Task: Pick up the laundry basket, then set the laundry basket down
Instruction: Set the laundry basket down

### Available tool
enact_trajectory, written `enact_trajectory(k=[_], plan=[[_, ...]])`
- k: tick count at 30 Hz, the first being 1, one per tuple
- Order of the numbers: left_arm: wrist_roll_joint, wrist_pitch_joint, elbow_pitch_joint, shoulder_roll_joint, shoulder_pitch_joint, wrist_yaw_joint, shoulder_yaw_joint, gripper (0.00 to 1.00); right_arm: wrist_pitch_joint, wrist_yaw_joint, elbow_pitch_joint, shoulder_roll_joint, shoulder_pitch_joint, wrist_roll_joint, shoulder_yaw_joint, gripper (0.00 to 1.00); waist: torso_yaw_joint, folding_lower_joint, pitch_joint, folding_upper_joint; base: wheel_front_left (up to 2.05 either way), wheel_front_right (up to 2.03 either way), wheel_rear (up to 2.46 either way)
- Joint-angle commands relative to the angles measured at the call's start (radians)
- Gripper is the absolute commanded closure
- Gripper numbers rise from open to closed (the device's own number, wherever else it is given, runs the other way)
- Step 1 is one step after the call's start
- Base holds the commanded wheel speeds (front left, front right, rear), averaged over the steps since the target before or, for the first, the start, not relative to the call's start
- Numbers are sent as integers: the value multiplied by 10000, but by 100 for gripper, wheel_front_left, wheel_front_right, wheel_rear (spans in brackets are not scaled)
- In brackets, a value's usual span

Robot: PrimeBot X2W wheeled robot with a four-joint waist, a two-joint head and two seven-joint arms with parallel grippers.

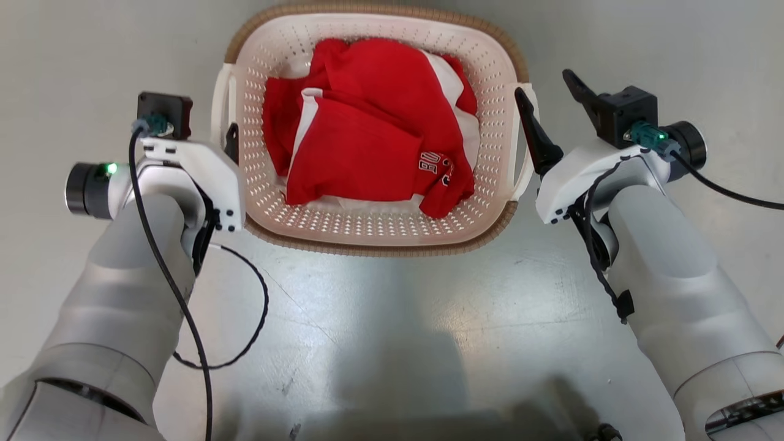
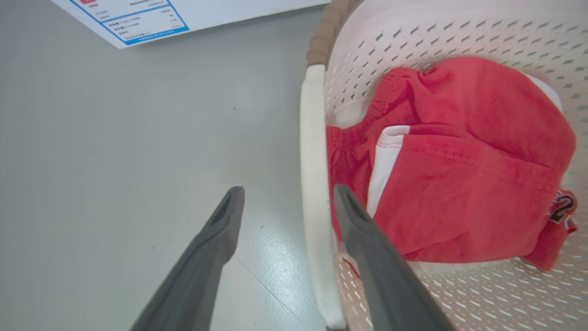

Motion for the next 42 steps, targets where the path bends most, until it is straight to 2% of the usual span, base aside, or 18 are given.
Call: enact_trajectory(k=[1, 16, 23, 32, 42], plan=[[-143, -135, -26, 308, 325, -18, 194, 0, -109, 46, -203, 176, 509, 2, 61, 0, 27, 0, -258, 0, 0, 0, 0], [-522, -706, -179, 143, 1198, -283, 494, 0, -109, 46, -736, 176, 1388, -422, -393, 0, 225, 0, -2053, 0, 0, 0, 0], [-203, -740, -1900, 549, 2347, 93, 1113, 0, -109, 46, -1625, 176, 2290, -1074, -947, 0, 309, 0, -3124, 0, 0, 0, 0], [435, -742, -4240, 866, 4456, 360, 2694, 0, -109, 46, -3290, 176, 3598, -1545, -1457, 0, 231, 0, -4419, 0, 0, 0, 0], [1562, -742, -6626, 604, 7017, 266, 4493, 0, -109, 46, -4997, 176, 5430, -1494, -1776, 0, 217, 0, -6028, 0, 0, 0, 0]])
